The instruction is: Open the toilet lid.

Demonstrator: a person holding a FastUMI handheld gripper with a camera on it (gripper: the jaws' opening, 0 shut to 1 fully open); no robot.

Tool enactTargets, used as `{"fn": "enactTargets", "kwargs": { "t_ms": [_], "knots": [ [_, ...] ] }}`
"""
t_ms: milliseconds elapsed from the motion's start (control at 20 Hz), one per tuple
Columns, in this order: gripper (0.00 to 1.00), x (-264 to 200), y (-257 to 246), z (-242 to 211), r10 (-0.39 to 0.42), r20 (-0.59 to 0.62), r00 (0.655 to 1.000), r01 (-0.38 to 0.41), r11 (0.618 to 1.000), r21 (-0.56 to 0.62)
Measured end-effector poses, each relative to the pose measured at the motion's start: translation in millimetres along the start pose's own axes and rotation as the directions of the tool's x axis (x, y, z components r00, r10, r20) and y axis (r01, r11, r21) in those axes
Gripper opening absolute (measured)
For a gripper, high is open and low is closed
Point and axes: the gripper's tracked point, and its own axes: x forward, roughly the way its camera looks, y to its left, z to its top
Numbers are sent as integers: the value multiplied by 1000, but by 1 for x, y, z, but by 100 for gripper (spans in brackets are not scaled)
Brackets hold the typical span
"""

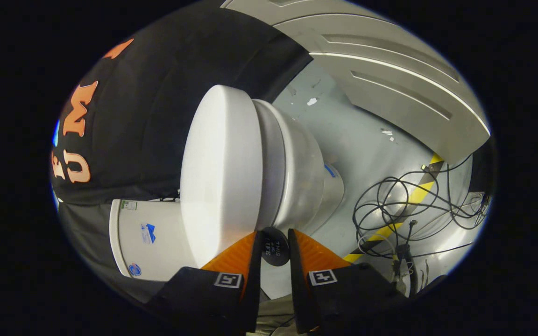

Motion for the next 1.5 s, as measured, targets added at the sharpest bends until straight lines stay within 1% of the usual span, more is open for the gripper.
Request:
{"fn": "enactTargets", "kwargs": {
  "t_ms": [200, 250, 300, 350, 400, 450, 500, 550, 600, 650, 750, 800, 950, 1050, 1100, 1300, 1500],
  "knots": [
    [38, 0, -4, 3, 35, -3, 999, -34, 998, 48],
    [33, 7, -5, 0, 46, -11, 999, -45, 995, 89],
    [33, 2, -3, -4, 66, -25, 998, -62, 990, 124],
    [30, 2, -1, 0, 79, -13, 997, -75, 982, 171],
    [29, 0, 1, 0, 91, -5, 996, -89, 978, 191],
    [24, -3, 0, 1, 95, -2, 996, -93, 979, 181],
    [24, 0, 3, 5, 107, 26, 994, -110, 982, 155],
    [17, -9, 8, 8, 121, 43, 992, -126, 981, 145],
    [9, -6, 11, 7, 120, 44, 992, -124, 986, 112],
    [8, -9, 10, 6, 99, 56, 993, -103, 992, 75],
    [8, -12, 15, 6, 74, 73, 995, -78, 995, 64],
    [8, -14, 20, 5, 75, 86, 993, -81, 995, 65],
    [8, -27, 32, 5, 107, 90, 990, -113, 992, 64],
    [7, -35, 46, 8, 136, 116, 984, -142, 989, 49],
    [7, -40, 52, 9, 142, 125, 982, -146, 989, 27],
    [7, -55, 85, 12, 133, 169, 977, -118, 988, -95],
    [7, -75, 131, 2, 165, 194, 967, -128, 973, -193]
  ]
}}
